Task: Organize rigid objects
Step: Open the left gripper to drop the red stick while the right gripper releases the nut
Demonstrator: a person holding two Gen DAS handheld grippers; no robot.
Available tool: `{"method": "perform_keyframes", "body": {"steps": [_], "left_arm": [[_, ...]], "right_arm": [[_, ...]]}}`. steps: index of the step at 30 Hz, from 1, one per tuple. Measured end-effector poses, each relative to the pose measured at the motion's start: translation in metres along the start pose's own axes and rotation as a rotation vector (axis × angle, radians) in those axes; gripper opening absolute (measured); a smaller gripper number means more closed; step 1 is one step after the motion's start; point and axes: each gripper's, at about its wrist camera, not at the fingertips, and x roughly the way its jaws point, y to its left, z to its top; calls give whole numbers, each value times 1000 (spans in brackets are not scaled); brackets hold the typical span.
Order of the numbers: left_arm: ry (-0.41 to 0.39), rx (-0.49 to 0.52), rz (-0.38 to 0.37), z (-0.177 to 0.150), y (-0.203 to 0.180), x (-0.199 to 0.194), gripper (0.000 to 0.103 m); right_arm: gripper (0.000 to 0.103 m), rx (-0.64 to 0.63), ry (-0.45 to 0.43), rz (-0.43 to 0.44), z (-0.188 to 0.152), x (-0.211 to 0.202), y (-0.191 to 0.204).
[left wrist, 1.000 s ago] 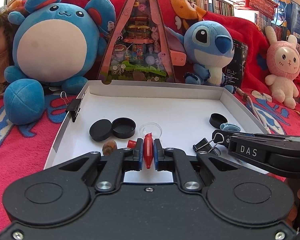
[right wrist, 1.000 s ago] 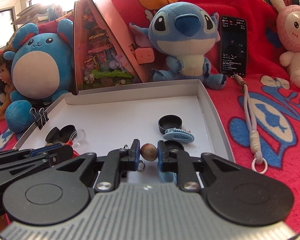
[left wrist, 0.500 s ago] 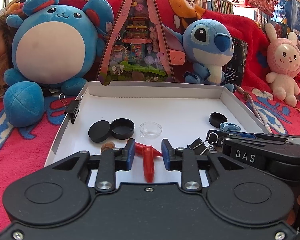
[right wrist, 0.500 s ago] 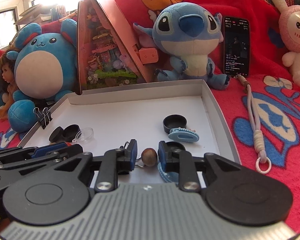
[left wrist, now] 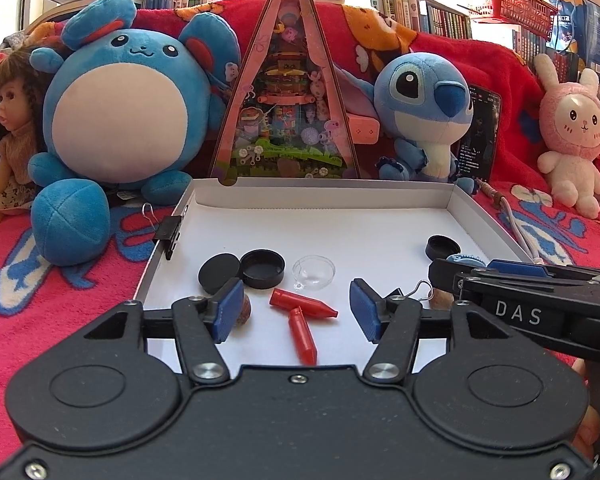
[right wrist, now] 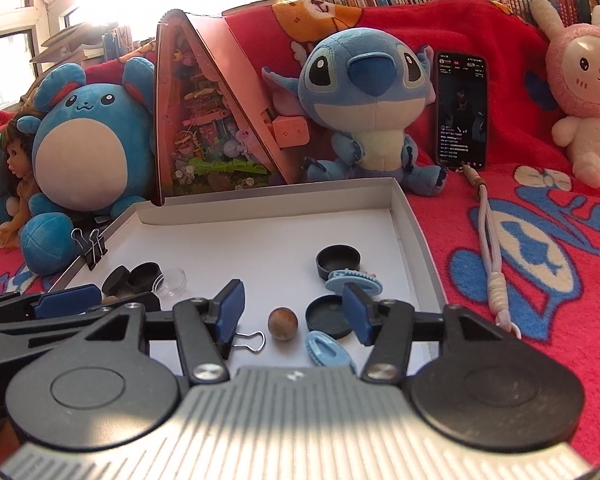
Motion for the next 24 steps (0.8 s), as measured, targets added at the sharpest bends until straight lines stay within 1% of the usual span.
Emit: {"method": "perform_keyframes", "body": {"steps": [3, 5, 8, 15, 19, 24], "left_arm": [[-3, 3, 8, 1, 1, -5, 66], [-6, 2, 10, 2, 2, -8, 73], [-6, -3, 6, 4, 4, -14, 80], [-14, -4, 1, 5, 4, -29, 82], [-20, -9, 3, 5, 5, -37, 85], [-19, -23, 0, 3, 7, -47, 87]], "right_arm": [[75, 2, -5, -8, 0, -4, -2], [78, 11, -8, -10, -1, -7, -5], [83, 23, -12, -14, 0, -13, -9], [87, 2, -35, -11, 2, -29, -9], [87, -1, -49, -9, 2, -37, -10], [89, -12, -54, -6, -1, -45, -11]]}}
